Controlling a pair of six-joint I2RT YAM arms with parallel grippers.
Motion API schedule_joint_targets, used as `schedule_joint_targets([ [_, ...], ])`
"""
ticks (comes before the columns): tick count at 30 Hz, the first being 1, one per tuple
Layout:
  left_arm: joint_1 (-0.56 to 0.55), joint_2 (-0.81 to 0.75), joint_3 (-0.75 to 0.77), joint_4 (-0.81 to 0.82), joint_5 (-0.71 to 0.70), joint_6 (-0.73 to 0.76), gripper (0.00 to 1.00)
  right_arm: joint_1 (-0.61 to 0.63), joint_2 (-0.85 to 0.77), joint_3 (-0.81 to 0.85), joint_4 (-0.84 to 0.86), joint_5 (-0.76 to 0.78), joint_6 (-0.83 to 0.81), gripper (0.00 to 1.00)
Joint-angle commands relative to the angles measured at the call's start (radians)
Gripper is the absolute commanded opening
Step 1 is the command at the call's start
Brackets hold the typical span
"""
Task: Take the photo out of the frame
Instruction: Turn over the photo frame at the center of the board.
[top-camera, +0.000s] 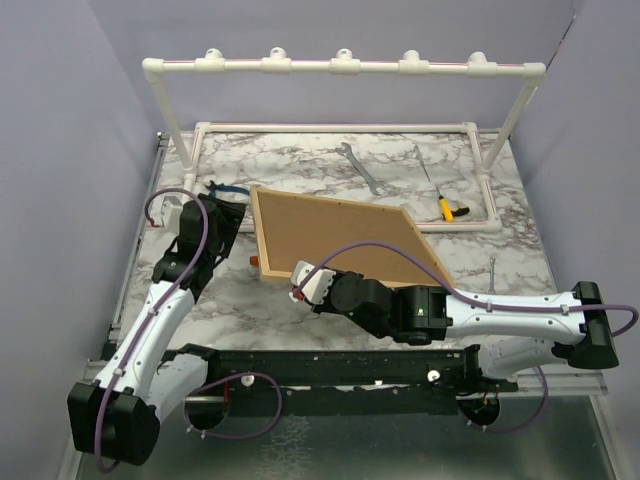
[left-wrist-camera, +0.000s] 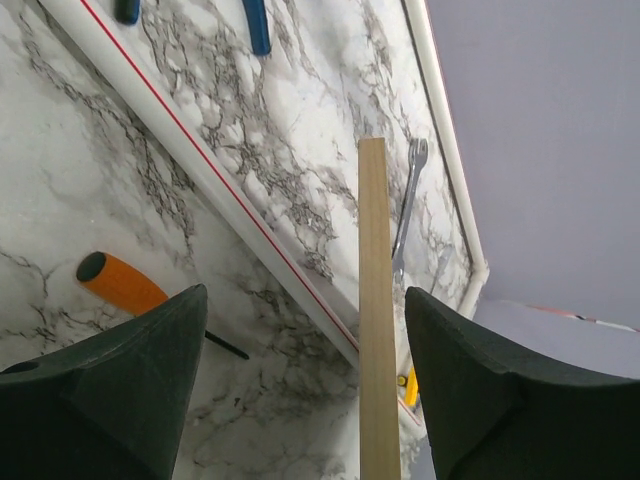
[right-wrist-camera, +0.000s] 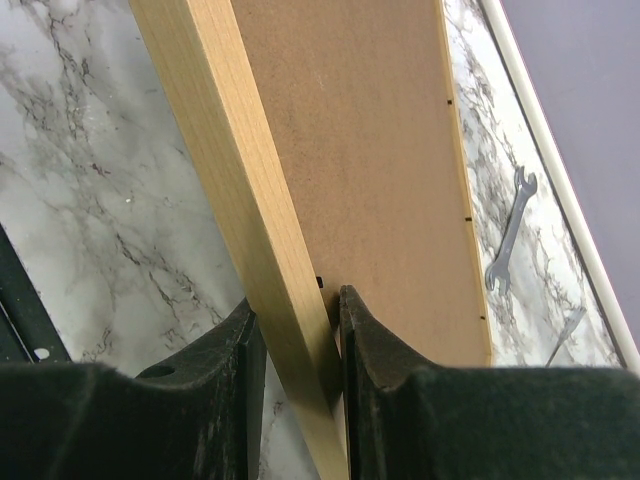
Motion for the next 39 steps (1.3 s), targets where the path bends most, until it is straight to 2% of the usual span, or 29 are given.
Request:
schedule_joint_targets([
  [1, 0.024, 0.059, -0.034, 0.129, 0.149, -0.086, 0.8, 0.001, -0.006, 0.036, 0.067, -0.043, 0.128, 0.01],
  [8, 0.042, 0.13, -0.061, 0.267, 0.27, -0.123, 0.79, 0.001, 0.009, 0.05, 0.069, -0.065, 0.123, 0.01],
  [12, 0.044, 0.17, -0.061, 0.303, 0.321, -0.126, 0.72, 0.001, 0.015, 0.058, 0.066, -0.075, 0.12, 0.01],
  [17, 0.044, 0.19, -0.069, 0.329, 0.352, -0.137, 0.52, 0.001, 0.017, 0.071, 0.065, -0.089, 0.114, 0.01],
  [23, 0.044, 0.206, -0.062, 0.332, 0.379, -0.126, 0.23, 0.001, 0.041, 0.129, 0.024, -0.121, 0.106, 0.01],
  [29, 0.049, 0.169, -0.048, 0.303, 0.363, -0.122, 0.02, 0.001, 0.064, 0.195, 0.003, -0.148, 0.093, 0.01],
  [39, 0.062, 0.049, 0.135, 0.124, 0.213, -0.106, 0.0, 0.001, 0.059, 0.266, 0.024, -0.133, 0.035, 0.01],
])
